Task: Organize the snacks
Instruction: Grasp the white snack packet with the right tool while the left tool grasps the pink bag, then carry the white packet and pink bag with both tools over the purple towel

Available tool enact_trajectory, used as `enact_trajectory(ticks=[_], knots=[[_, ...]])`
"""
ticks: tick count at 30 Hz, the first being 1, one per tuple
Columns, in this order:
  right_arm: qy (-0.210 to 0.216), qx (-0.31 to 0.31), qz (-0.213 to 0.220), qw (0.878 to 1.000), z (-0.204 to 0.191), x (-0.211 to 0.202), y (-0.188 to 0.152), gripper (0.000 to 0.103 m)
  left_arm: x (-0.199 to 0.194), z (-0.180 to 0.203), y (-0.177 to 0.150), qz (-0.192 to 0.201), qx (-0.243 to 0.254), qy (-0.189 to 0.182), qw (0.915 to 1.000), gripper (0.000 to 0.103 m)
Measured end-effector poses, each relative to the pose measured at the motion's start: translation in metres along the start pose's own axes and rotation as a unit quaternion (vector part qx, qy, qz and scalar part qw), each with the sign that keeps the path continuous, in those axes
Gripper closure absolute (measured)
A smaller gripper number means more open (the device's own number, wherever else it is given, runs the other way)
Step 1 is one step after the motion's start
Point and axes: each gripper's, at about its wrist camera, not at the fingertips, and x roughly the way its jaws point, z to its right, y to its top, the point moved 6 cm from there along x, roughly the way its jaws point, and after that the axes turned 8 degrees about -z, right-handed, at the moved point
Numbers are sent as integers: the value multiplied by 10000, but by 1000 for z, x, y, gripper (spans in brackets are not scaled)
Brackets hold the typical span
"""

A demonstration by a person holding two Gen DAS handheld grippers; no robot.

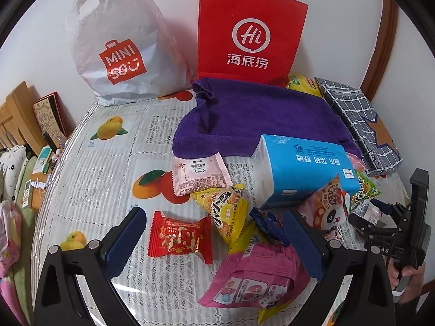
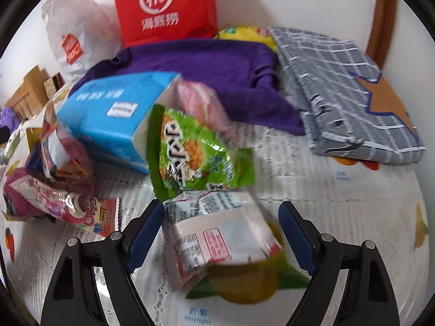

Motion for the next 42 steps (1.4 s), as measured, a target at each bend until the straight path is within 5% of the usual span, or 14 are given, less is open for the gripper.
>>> enact_trajectory(ticks=[7,12,31,35,42], knots=[[10,-361,40,9993,-13,-3,-10,20,3,-12,-5,-47,-68,-23,10000,2],[-9,-319,19,9995,-18,-11,-15,42,0,-20,-14,-45,-125,-60,9999,2],[-131,115,167,9997,-16,-49,-53,45,19,36,-49,-433,678,-566,9951,2],[-155,205,189,9995,-12,-56,-62,45,25,40,-53,-625,644,-784,9929,44],[-211,336,256,9989,-8,-69,-68,45,6,38,-56,-502,639,-891,9927,50]])
